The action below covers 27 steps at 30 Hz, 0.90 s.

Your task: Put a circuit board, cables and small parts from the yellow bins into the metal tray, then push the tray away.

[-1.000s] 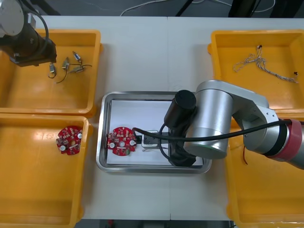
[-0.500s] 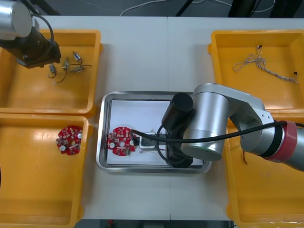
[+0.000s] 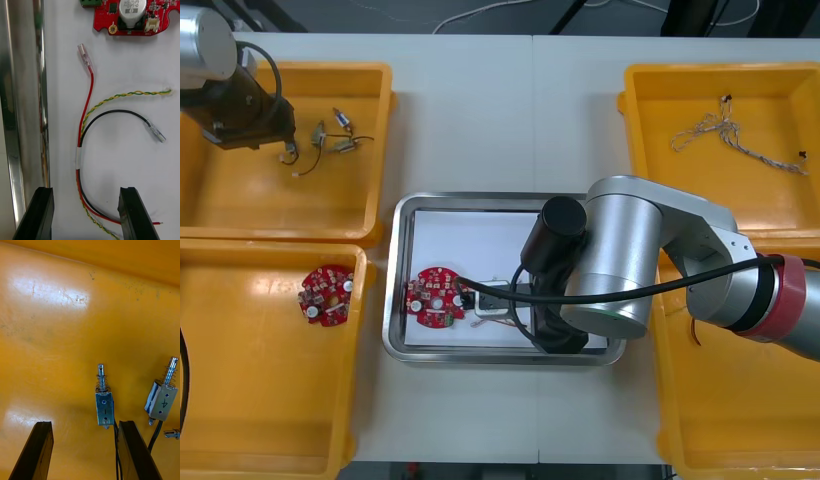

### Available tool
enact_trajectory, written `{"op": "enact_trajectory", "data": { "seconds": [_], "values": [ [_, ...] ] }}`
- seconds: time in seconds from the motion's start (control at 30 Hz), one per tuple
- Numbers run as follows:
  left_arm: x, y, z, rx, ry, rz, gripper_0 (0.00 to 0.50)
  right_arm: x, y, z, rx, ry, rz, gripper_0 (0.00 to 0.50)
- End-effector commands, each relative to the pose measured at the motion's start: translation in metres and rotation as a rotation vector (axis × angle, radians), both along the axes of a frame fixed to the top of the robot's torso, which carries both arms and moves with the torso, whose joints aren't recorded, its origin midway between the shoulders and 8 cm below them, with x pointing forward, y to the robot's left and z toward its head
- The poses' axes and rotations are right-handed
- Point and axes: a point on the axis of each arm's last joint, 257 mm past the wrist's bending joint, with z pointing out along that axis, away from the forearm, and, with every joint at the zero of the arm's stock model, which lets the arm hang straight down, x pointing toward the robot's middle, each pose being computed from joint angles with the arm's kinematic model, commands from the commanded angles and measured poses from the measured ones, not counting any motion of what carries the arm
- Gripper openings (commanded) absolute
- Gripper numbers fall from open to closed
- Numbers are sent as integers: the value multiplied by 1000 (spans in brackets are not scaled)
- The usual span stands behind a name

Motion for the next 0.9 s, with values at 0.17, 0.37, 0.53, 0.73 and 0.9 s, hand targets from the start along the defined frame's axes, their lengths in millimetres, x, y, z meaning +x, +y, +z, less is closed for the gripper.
{"op": "enact_trajectory", "data": {
  "seconds": [0.17, 0.37, 0.53, 0.73, 0.9],
  "values": [
    [26, -29, 42, 15, -58, -84, 500, 2, 8, 53, 44, -31, -10, 500],
    [26, -29, 39, 13, -52, -80, 500, 4, -4, 81, 78, 3, -74, 500],
    [27, -26, 36, 14, -46, -77, 500, 5, -21, 107, 114, 29, -168, 500],
    [27, -28, 31, 4, -32, -80, 500, 10, -34, 139, 214, 27, -343, 500],
    [31, -32, 30, -1, -41, -84, 500, 19, -43, 160, 304, 14, -484, 500]
  ]
}}
